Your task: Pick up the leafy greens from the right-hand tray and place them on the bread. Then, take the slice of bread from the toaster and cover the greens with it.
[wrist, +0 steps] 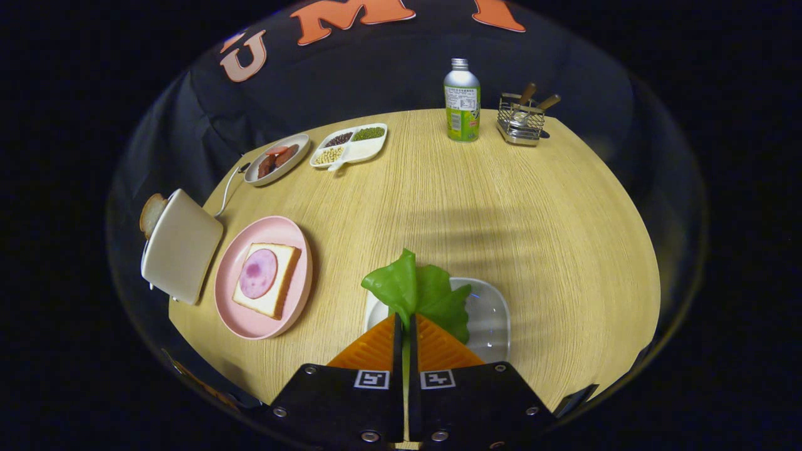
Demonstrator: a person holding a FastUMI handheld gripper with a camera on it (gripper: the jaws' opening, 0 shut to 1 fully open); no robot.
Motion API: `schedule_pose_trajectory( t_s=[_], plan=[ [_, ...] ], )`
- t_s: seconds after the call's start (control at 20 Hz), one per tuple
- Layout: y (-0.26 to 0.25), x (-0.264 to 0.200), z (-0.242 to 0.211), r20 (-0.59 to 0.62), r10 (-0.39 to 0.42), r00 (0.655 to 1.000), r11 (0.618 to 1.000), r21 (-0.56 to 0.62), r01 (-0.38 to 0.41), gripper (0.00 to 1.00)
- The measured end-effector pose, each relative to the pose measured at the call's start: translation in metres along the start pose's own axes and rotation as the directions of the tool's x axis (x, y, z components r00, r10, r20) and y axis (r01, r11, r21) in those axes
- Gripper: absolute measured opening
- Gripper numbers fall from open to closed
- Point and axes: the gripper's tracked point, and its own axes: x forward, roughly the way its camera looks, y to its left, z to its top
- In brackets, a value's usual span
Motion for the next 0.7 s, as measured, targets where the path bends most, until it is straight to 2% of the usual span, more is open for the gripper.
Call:
schedule_pose_trajectory(
  t_s=[0.35,0.7],
  plan=[
    [0.039,-0.025,0.037,0.095,0.085,0.992,0.996,-0.034,-0.083,0.04],
    [0.099,-0.016,0.049,0.094,0.190,0.977,0.979,-0.088,-0.182,0.04]
  ],
)
